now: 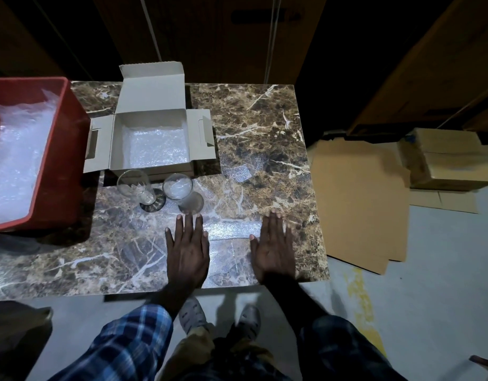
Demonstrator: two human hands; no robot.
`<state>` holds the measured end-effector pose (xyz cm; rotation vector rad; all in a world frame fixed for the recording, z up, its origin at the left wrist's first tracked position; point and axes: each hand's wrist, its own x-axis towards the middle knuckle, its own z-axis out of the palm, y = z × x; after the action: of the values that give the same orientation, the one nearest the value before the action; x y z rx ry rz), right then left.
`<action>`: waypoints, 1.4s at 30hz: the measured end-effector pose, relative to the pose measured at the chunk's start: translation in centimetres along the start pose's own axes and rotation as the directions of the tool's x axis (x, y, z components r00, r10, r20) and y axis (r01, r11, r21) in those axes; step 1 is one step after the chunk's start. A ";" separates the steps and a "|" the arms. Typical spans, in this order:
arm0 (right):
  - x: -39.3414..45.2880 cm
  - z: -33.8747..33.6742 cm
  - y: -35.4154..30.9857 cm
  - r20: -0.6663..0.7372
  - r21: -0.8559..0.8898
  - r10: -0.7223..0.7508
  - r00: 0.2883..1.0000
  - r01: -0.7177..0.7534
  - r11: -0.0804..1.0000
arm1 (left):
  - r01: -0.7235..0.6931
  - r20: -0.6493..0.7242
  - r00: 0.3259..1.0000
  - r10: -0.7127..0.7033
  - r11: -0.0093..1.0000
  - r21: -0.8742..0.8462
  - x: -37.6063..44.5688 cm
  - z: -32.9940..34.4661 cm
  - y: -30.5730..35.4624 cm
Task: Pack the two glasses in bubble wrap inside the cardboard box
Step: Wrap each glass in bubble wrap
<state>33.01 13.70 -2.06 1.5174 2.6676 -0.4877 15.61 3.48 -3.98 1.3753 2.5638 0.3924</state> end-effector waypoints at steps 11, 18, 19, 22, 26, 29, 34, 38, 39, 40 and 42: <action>-0.5 0.3 1.2 0.039 0.061 -0.038 0.998 0.036 0.998 | -0.052 -0.030 0.998 0.055 0.995 0.080 0.2 -0.4 -0.4; 0.6 -0.4 3.4 -0.186 0.149 0.006 0.983 0.022 0.989 | -0.355 -0.378 0.873 0.307 0.933 -0.062 -0.7 -0.8 1.3; 0.7 -0.5 3.6 -0.209 0.152 0.000 0.978 0.032 0.988 | -0.408 -0.373 0.858 0.354 0.910 -0.074 -0.8 -0.6 1.8; 1.1 -0.9 3.8 -0.237 0.142 0.000 0.971 0.035 0.989 | -0.507 -0.251 0.839 0.484 0.861 -0.036 -1.3 0.5 2.6; 1.2 -1.7 3.0 -0.189 0.154 0.038 0.981 -0.008 0.988 | -0.445 -0.080 0.892 0.444 0.895 0.009 -2.0 1.4 2.7; 1.3 -2.0 2.7 -0.132 0.155 0.070 0.989 -0.049 0.987 | -0.417 -0.025 0.908 0.418 0.909 0.023 -2.3 1.0 2.7; 2.0 -2.7 1.8 -0.102 0.223 0.165 0.981 -0.139 0.965 | -0.393 0.056 0.919 0.390 0.918 0.059 -2.4 0.3 2.6; 2.5 -3.5 1.2 -0.062 0.424 0.313 0.948 -0.259 0.868 | -0.395 0.080 0.917 0.390 0.916 0.072 -2.2 0.0 2.7; 2.5 -3.6 0.9 -0.027 0.532 0.384 0.923 -0.312 0.787 | -0.397 0.086 0.917 0.390 0.915 0.075 -2.2 -0.1 2.7; 2.5 -3.7 0.4 0.037 0.650 0.453 0.891 -0.366 0.666 | -0.397 0.092 0.916 0.390 0.914 0.079 -2.1 -0.1 2.7; 2.2 -3.4 -0.6 0.171 0.816 0.528 0.832 -0.419 0.397 | -0.396 0.105 0.916 0.387 0.914 0.084 -2.0 -0.3 2.7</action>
<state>31.83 16.22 0.91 2.4555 1.8533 -1.8421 18.73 3.19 -2.70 1.9078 2.2578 0.2545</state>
